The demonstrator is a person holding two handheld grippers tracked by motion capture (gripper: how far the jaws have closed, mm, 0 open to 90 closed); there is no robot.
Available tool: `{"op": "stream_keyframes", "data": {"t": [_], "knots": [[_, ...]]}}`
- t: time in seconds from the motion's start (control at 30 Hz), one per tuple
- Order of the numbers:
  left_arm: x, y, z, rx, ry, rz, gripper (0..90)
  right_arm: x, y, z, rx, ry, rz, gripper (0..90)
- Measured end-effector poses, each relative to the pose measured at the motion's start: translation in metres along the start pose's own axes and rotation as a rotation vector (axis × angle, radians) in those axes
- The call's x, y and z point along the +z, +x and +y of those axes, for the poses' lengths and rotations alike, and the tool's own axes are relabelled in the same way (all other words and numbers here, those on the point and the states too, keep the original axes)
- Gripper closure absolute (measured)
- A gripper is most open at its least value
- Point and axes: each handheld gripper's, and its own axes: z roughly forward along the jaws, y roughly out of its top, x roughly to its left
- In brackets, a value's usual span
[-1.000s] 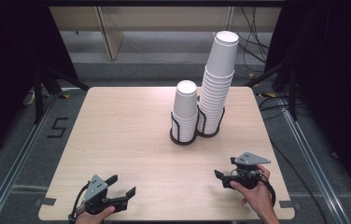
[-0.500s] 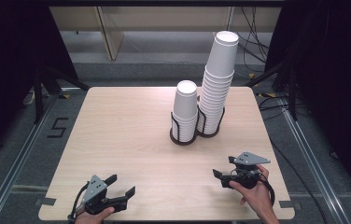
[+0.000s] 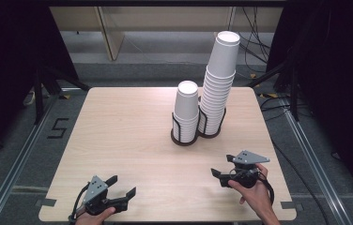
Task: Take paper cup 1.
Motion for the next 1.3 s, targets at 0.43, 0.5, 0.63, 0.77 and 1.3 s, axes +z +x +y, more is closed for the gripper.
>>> {"op": "stream_keyframes", "data": {"t": [0.43,0.5,0.63,0.77,1.3], "knots": [[0.0,0.0,-0.001,-0.001,0.001,0.005,14.4,0.006,0.006,0.028,-0.032,-0.028,0.0,19.9],[0.0,0.0,-0.001,-0.002,0.004,0.007,14.4,0.008,0.008,0.035,-0.033,-0.044,0.006,20.6],[0.0,0.0,-0.001,-0.005,-0.006,0.007,14.4,0.011,0.01,0.05,-0.072,-0.055,0.008,20.9],[0.0,0.0,-0.001,-0.007,-0.01,0.0,14.4,0.015,0.01,0.063,-0.076,-0.08,0.012,20.9],[0.001,-0.001,-0.001,-0.005,-0.011,-0.001,14.4,0.027,0.017,0.113,-0.075,-0.123,0.001,19.0]]}}
